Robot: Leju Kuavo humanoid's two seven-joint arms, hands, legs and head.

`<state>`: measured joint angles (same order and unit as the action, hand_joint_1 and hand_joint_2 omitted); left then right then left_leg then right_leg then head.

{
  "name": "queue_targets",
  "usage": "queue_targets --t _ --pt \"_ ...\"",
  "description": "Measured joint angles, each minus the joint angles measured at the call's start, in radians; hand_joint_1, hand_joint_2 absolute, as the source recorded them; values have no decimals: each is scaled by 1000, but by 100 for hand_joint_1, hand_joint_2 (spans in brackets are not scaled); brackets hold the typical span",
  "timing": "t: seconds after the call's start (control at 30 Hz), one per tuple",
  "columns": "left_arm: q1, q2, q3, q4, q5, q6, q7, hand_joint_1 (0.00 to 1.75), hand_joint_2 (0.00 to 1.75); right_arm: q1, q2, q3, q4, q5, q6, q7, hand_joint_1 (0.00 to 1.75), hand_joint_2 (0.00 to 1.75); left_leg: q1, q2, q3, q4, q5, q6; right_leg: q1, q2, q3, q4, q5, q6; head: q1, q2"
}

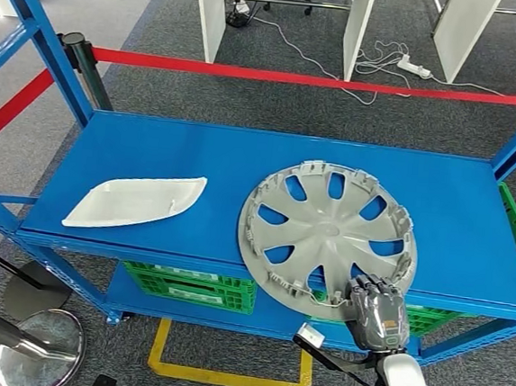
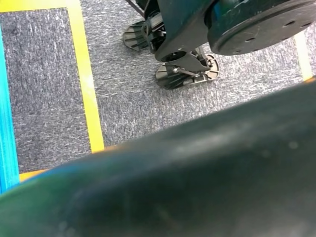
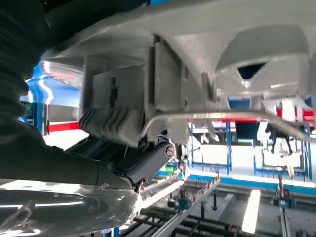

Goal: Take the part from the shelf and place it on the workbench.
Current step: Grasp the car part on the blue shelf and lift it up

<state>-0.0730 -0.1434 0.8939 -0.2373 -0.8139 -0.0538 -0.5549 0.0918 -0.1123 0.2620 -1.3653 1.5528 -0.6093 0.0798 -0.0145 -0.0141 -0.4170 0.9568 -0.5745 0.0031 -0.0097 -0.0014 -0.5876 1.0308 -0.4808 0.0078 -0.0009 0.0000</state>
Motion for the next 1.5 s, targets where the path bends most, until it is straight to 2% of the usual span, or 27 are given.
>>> queue_targets --t 0.3,0.5,0.7,0.97,1.1,1.23,1.5 --pt "-1 -1 2 0 -2 0 -5 0 0 15 5 6 -34 8 -23 0 175 175 0 0 0 0 0 0 0 0 0 0 0 0 0 0" --pt "-2 -1 8 0 -4 3 -21 0 0 52 19 10 -148 19 -74 -14 175 175 0 0 0 0 0 0 0 0 0 0 0 0 0 0" --pt "-3 -3 20 0 -5 5 -38 0 0 88 44 -6 -294 20 -75 -106 175 175 0 0 0 0 0 0 0 0 0 0 0 0 0 0" --pt "-3 -4 30 0 -3 17 -66 0 0 135 134 -68 -450 20 -75 -270 175 175 0 0 0 0 0 0 0 0 0 0 0 0 0 0" --pt "-3 -4 34 0 -2 20 -70 0 0 146 168 -89 -496 20 -75 -288 175 175 0 0 0 0 0 0 0 0 0 0 0 0 0 0" --pt "-3 -4 39 0 -2 23 -70 0 175 154 184 -101 -517 20 -75 -288 175 175 0 0 0 0 0 0 0 0 0 0 0 0 0 0" --pt "-3 -3 49 0 -4 37 -68 0 175 164 217 -110 -572 20 -75 -351 175 175 0 0 0 0 0 0 0 0 0 0 0 0 0 0"
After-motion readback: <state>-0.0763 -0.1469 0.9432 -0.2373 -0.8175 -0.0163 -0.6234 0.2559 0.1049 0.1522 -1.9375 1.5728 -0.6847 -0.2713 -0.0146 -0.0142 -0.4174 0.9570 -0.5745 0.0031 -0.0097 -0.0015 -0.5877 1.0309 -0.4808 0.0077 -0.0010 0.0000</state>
